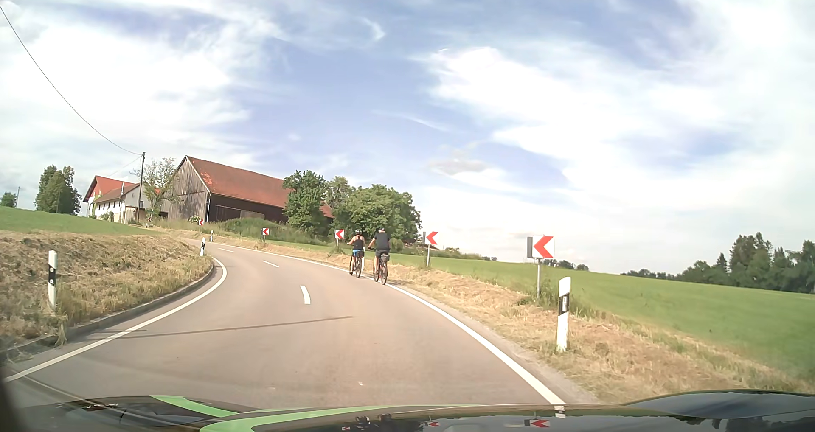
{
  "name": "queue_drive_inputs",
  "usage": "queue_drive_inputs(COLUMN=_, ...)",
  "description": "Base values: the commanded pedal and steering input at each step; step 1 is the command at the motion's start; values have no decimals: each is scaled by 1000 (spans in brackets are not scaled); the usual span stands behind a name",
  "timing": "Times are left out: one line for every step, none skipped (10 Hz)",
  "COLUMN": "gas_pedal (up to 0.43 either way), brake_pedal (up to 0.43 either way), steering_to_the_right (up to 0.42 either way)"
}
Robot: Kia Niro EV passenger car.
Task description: Follow the waypoints while adhering to traffic rules and regulations
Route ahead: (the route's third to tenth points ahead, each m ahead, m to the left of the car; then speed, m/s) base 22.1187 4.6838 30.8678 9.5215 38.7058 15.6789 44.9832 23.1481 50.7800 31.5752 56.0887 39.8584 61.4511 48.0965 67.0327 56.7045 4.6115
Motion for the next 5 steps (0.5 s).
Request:
queue_drive_inputs(gas_pedal=177, brake_pedal=0, steering_to_the_right=-60)
queue_drive_inputs(gas_pedal=177, brake_pedal=0, steering_to_the_right=-60)
queue_drive_inputs(gas_pedal=177, brake_pedal=0, steering_to_the_right=-60)
queue_drive_inputs(gas_pedal=177, brake_pedal=0, steering_to_the_right=-60)
queue_drive_inputs(gas_pedal=189, brake_pedal=0, steering_to_the_right=-60)
